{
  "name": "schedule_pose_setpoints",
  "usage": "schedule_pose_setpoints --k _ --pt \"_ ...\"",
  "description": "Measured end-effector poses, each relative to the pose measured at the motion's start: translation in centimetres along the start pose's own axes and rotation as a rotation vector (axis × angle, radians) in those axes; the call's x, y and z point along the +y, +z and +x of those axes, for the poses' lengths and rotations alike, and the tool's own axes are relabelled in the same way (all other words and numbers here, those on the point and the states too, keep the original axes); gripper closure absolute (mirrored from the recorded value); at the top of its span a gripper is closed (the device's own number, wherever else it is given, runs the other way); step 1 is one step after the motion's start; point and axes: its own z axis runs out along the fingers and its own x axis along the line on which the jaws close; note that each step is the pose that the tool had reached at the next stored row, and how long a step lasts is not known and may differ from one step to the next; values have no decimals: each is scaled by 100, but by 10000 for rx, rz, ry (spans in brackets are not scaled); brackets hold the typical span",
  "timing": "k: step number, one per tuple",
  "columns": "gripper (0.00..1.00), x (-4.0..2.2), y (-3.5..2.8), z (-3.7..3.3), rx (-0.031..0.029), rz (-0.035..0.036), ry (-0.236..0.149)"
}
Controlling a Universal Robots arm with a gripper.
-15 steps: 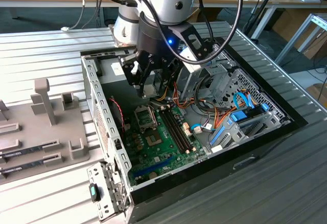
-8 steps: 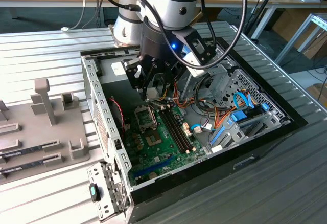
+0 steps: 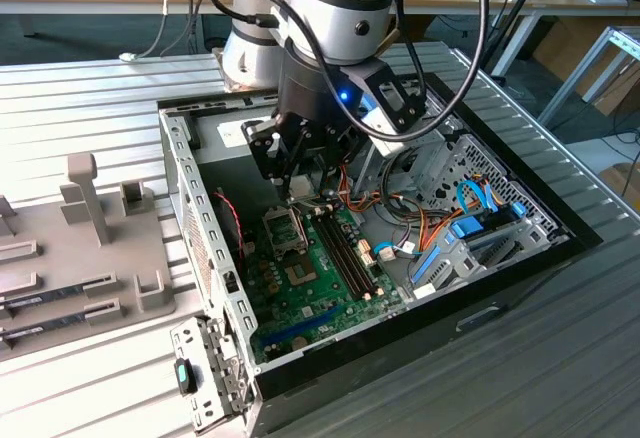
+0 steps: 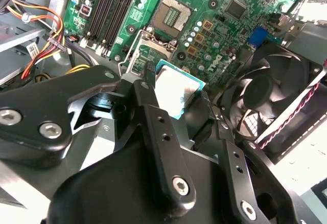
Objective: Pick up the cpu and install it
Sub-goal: 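Pick up the cpu and move it towards the insertion slot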
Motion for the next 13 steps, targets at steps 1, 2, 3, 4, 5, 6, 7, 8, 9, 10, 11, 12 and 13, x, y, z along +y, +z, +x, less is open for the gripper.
schedule_pose_setpoints --k 1,2,3,4,5,6,7,8,9,10,11,12,13 --pt "53 -4 3 -2 0 3 0" --pt "53 -9 7 -4 0 7 0" --pt "53 -13 9 -6 0 11 0" --pt "53 -20 14 -10 -1 16 0" --pt "53 -28 20 -14 0 24 0" --pt "53 -32 23 -16 0 28 1" --pt "53 -35 26 -18 0 31 0" --pt "53 -41 31 -21 -1 37 0" --pt "53 -45 33 -23 -1 40 0" --pt "53 -48 36 -26 -1 44 0" --pt "53 -52 39 -28 -1 48 0" --pt "53 -56 43 -30 -1 52 0" --pt "53 -60 45 -32 -1 57 1"
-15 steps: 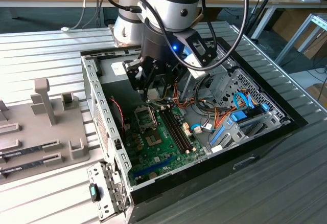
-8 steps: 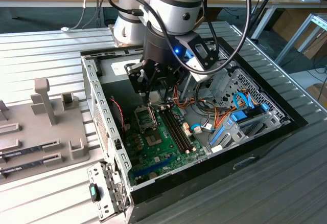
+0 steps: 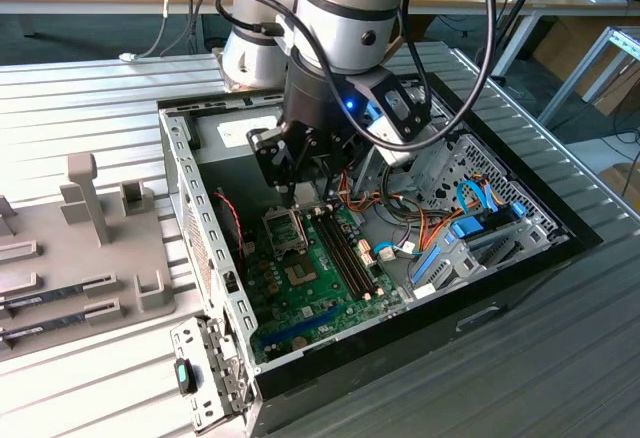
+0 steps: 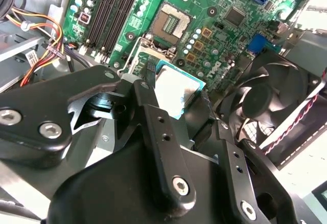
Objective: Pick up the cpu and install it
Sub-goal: 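Pick up the cpu and move it towards the insertion slot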
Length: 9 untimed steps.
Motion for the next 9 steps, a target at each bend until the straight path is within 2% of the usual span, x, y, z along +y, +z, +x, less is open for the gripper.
schedule_pose_setpoints --k 9 --pt "53 -42 34 -27 -1 45 -1"
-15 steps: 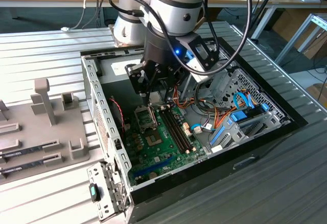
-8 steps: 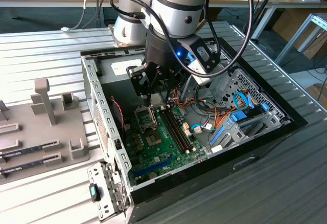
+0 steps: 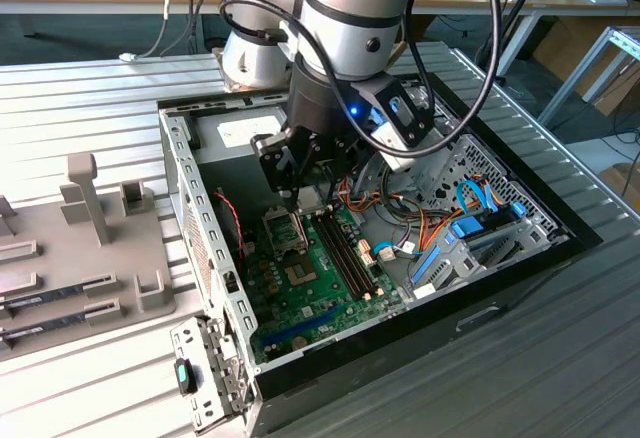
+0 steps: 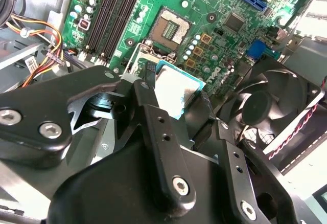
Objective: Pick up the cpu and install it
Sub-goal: 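Pick up the cpu and move it towards the insertion slot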
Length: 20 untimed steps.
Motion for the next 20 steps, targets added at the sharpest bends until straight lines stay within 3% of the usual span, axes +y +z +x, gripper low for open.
schedule_pose_setpoints --k 20 --pt "53 -97 98 -76 -2 143 1"
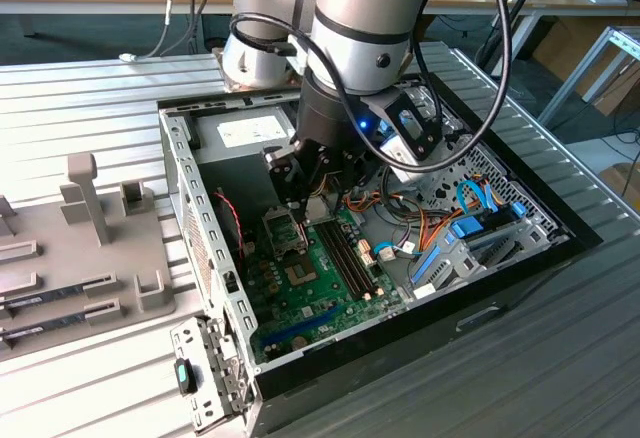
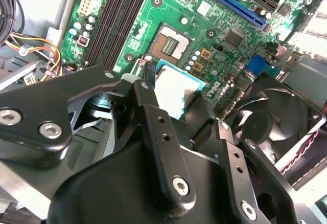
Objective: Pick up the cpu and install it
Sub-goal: 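Pick up the cpu and move it towards the insertion slot, then place the cpu into insertion slot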
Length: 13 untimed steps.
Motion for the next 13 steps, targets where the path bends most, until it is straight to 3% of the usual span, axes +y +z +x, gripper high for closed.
schedule_pose_setpoints --k 3,13 --pt "53 -52 51 -33 -1 75 0" --pt "53 -96 99 -57 -2 126 0"
